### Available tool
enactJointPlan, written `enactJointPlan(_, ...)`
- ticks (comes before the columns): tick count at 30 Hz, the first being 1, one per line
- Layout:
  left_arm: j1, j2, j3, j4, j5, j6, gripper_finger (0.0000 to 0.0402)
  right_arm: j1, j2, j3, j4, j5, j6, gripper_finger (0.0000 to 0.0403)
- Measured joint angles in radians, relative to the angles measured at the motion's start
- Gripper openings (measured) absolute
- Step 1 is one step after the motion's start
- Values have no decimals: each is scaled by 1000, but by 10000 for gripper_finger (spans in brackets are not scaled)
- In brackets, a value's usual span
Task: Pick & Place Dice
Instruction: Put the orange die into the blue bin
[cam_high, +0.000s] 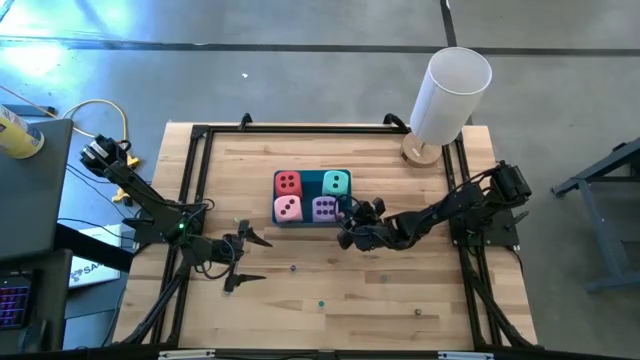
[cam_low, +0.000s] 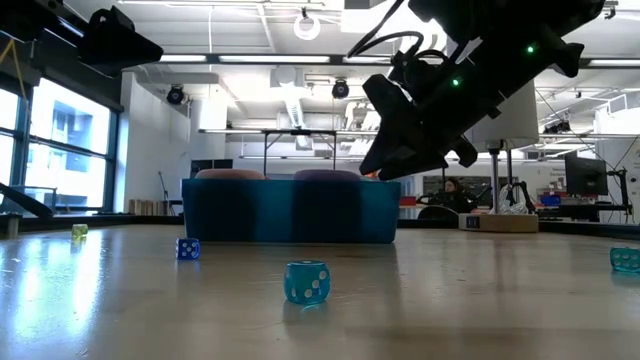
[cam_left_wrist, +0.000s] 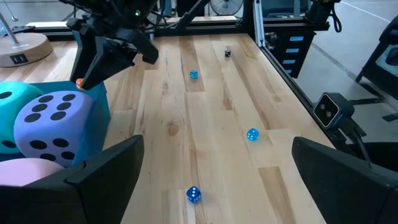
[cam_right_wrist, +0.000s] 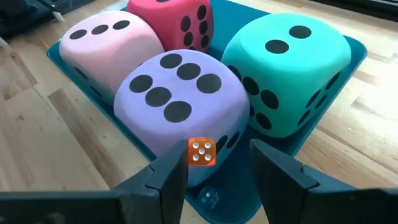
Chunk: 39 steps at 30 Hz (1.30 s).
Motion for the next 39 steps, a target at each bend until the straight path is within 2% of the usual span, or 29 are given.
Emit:
enactJointPlan(4,0,0,0,0,0,0,399,0,0,0,-1,-20,13,185)
enactJointPlan(9,0,0,0,0,0,0,399,0,0,0,-2,22,32,235)
enactJointPlan(13,0,0,0,0,0,0,399,-10,0,0,-6,18,36,256)
enactJointPlan(39,0,0,0,0,0,0,399,-47,0,0,48,5,52,252)
